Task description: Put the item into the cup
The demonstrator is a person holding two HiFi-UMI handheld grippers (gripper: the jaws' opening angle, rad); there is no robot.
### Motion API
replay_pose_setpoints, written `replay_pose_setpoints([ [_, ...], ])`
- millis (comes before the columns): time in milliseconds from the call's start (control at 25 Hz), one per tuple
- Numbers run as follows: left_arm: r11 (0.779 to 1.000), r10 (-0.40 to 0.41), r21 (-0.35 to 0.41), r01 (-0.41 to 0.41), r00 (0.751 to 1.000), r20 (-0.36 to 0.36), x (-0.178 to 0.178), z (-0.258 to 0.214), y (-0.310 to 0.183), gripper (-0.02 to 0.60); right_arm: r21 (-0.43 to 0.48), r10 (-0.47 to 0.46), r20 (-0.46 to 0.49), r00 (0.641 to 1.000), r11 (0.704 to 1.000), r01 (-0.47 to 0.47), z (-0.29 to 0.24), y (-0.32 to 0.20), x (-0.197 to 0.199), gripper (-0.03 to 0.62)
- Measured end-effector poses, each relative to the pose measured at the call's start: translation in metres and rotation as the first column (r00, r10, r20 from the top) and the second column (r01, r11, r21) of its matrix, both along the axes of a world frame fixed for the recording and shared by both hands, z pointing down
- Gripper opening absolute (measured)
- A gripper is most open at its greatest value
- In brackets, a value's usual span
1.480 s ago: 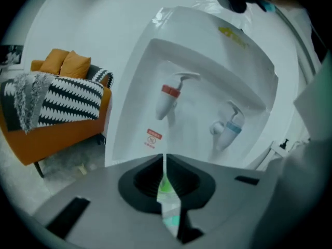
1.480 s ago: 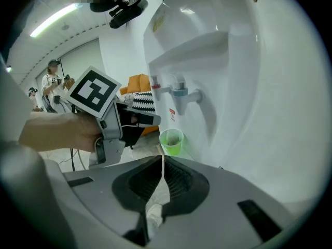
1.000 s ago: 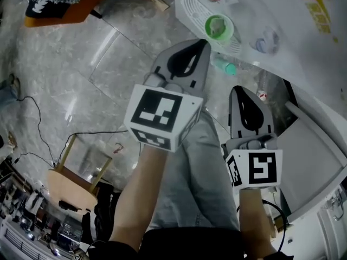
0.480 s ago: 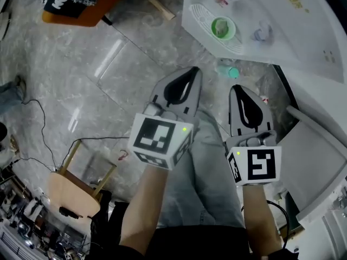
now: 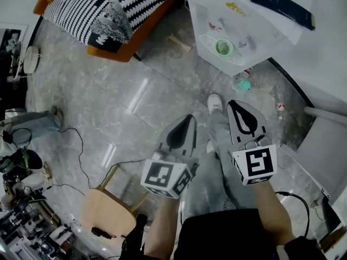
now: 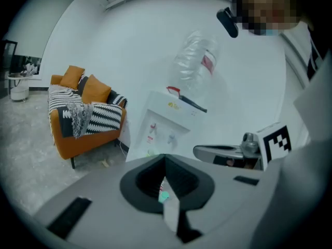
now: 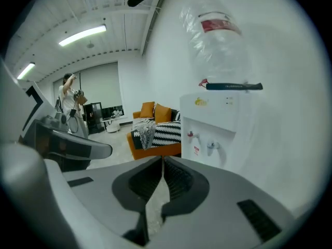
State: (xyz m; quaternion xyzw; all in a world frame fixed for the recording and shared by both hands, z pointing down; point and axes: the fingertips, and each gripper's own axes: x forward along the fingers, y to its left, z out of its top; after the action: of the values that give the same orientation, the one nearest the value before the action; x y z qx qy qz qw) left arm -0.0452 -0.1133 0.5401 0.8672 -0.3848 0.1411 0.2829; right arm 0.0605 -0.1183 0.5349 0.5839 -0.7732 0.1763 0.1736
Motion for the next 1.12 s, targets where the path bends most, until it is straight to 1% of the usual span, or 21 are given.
replay_pose_setpoints([
  [120, 0.998, 0.031, 0.055, -0.030, 1.000, -0.006, -0.008, -0.043, 0.022, 0.014, 0.038, -0.005, 0.024, 1.000, 0.999, 0.004, -0.031, 0.024, -0.013, 0.021],
  [240, 0.992, 0.075, 0.106, -0.072, 0.997, -0.023, -0.001, -0.094, 0.049, 0.014, 0.061, 0.024, 0.055, 0.998, 0.998, -0.027, -0.060, 0.048, -0.013, 0.021],
  [320, 0.989, 0.108, 0.108, -0.101, 0.993, -0.057, 0.012, -0.121, 0.075, 0.014, 0.061, 0.045, 0.067, 0.997, 0.997, -0.049, -0.081, 0.069, -0.008, 0.021],
  [440, 0.983, 0.166, 0.099, -0.154, 0.978, -0.127, 0.038, -0.146, 0.116, 0.014, 0.077, 0.052, 0.058, 0.997, 0.995, -0.056, -0.109, 0.097, 0.001, 0.021],
  [560, 0.976, 0.201, 0.119, -0.184, 0.967, -0.157, 0.050, -0.169, 0.145, 0.014, 0.093, 0.072, 0.068, 0.995, 0.993, -0.078, -0.130, 0.121, 0.006, 0.021],
  [640, 0.974, 0.208, 0.124, -0.188, 0.962, -0.177, 0.053, -0.183, 0.158, 0.014, 0.094, 0.086, 0.076, 0.993, 0.991, -0.093, -0.144, 0.138, 0.010, 0.021],
  [720, 0.973, 0.209, 0.135, -0.187, 0.961, -0.180, 0.051, -0.196, 0.164, 0.014, 0.092, 0.085, 0.092, 0.992, 0.991, -0.094, -0.156, 0.149, 0.011, 0.021],
  [840, 0.973, 0.199, 0.159, -0.169, 0.960, -0.196, 0.046, -0.210, 0.168, 0.014, 0.089, 0.062, 0.114, 0.992, 0.993, -0.073, -0.169, 0.162, 0.006, 0.021],
  [920, 0.978, 0.177, 0.152, -0.146, 0.961, -0.214, 0.041, -0.213, 0.172, 0.014, 0.085, 0.044, 0.114, 0.993, 0.995, -0.054, -0.174, 0.168, 0.003, 0.021],
  [1040, 0.982, 0.141, 0.151, -0.114, 0.973, -0.185, 0.035, -0.212, 0.170, 0.014, 0.109, 0.010, 0.113, 0.994, 0.994, -0.022, -0.187, 0.167, -0.002, 0.021],
  [1120, 0.981, 0.134, 0.162, -0.105, 0.974, -0.180, 0.037, -0.215, 0.166, 0.014, 0.138, -0.005, 0.107, 0.994, 0.990, -0.010, -0.197, 0.163, -0.002, 0.021],
])
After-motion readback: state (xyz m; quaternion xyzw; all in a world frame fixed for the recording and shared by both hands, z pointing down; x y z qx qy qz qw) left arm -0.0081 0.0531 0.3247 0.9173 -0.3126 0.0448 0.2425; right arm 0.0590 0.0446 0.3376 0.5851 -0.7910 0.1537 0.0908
